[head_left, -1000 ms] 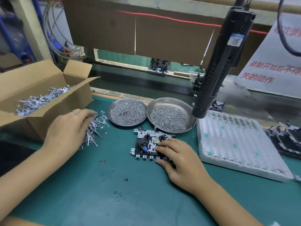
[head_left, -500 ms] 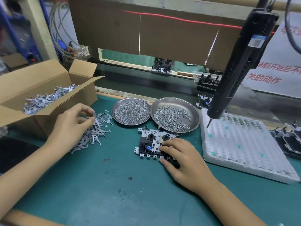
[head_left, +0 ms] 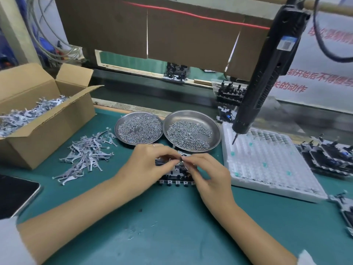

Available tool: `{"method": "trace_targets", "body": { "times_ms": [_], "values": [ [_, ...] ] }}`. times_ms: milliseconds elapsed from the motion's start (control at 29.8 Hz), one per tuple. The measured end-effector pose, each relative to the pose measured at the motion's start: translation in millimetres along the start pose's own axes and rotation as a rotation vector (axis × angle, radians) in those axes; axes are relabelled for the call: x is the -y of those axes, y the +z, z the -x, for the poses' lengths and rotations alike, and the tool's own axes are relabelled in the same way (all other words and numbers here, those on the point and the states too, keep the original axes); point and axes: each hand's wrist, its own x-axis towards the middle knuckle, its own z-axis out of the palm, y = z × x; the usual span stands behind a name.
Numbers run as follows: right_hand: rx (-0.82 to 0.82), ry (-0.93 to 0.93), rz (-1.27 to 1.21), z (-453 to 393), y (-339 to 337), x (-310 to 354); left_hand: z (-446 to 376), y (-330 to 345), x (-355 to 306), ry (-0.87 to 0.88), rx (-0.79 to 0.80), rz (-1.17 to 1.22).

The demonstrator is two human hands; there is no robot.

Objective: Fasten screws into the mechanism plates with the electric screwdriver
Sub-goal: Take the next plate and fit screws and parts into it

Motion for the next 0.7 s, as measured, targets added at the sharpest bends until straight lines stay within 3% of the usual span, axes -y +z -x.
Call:
{"method": "trace_targets", "body": {
  "times_ms": [235,705],
  "values": [
    [-0.033,0.244,-0.113,-2.6,-6.5,-4.5,4.8,4.9,9.5,-0.173,-0.094,0.141],
    [0.182,0.153,0.026,0.1,-5.8,0.1,4.1,1.2,9.3,-0.364,0.021,-0.007]
  ]
}}
